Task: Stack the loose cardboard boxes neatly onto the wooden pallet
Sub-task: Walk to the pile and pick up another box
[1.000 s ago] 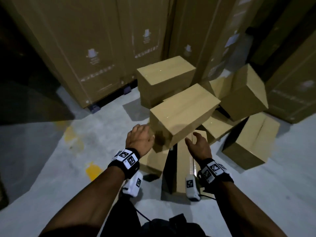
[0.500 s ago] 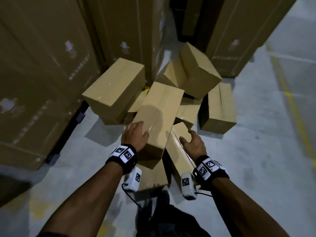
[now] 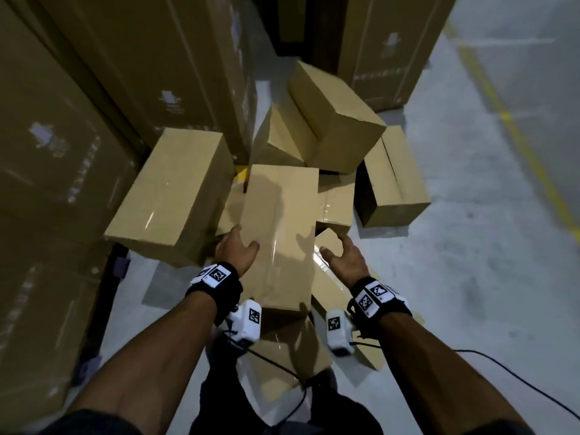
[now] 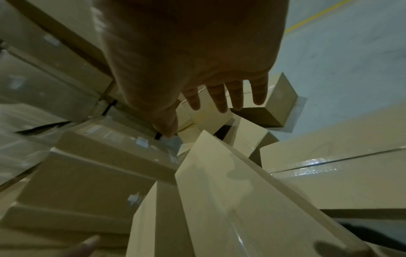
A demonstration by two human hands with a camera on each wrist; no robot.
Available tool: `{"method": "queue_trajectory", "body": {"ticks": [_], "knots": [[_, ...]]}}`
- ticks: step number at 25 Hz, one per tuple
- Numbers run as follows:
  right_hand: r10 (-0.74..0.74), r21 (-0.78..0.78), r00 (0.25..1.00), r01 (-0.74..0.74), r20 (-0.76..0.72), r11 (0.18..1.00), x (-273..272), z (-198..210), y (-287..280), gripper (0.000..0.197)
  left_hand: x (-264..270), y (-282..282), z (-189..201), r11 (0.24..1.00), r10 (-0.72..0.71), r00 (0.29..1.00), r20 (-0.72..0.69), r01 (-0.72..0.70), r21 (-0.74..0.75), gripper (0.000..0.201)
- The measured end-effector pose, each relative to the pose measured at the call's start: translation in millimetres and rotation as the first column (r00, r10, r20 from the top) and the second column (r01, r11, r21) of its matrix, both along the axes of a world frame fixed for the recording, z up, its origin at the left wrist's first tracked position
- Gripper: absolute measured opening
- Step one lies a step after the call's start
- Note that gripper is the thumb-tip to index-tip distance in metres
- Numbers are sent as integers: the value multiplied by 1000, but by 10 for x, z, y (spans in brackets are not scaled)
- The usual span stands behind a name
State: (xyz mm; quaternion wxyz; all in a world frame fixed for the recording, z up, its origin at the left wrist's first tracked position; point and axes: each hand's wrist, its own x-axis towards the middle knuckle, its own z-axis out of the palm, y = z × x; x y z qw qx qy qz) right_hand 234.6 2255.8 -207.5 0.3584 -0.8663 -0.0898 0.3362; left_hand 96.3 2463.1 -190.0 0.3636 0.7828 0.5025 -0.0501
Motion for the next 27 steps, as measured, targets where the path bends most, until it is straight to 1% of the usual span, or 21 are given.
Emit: {"method": "queue_trajectory", "body": {"ticks": [4,6,8,10,13,16,18,21,24,27], "knots": [[-136,-52,987,132,-82,990,159,-481,378,82,294,597,-527,991,-35,999,-41,29,-133,95],[-208,-77,971,200,-117,977,214,-755,575,84,412,842,-826,982,-72,994,-79,57,-179,95],[-286,-87,947,276,-143,957,271,-1088,793,84,567,1079,-1156,975,-120,989,-80,102,-199,97],[-323,-93,930,311,-175,946,304,-1369,970,87,674,1212,-1450,968,-145,986,-79,125,-216,98],[-347,-85,920,337,-182,938,402,-1735,1179,98,803,1294,-1832,959,-145,988,-59,125,-255,99],[-342,-43,927,339,-152,940,480,-1934,1348,110,873,1348,-2052,963,-109,994,-11,102,-248,100],[-347,-2,929,349,-133,937,513,-2054,1424,114,913,1402,-2181,964,-93,996,11,93,-249,101],[-338,0,940,338,-54,941,475,-2144,1422,112,895,1432,-2273,968,-91,994,65,103,-228,103],[-305,16,951,306,-54,952,460,-2137,1390,109,863,1442,-2299,970,-51,991,122,79,-231,104],[-290,13,955,291,-68,957,480,-2108,1365,107,875,1412,-2268,972,-31,993,118,57,-229,104]]}}
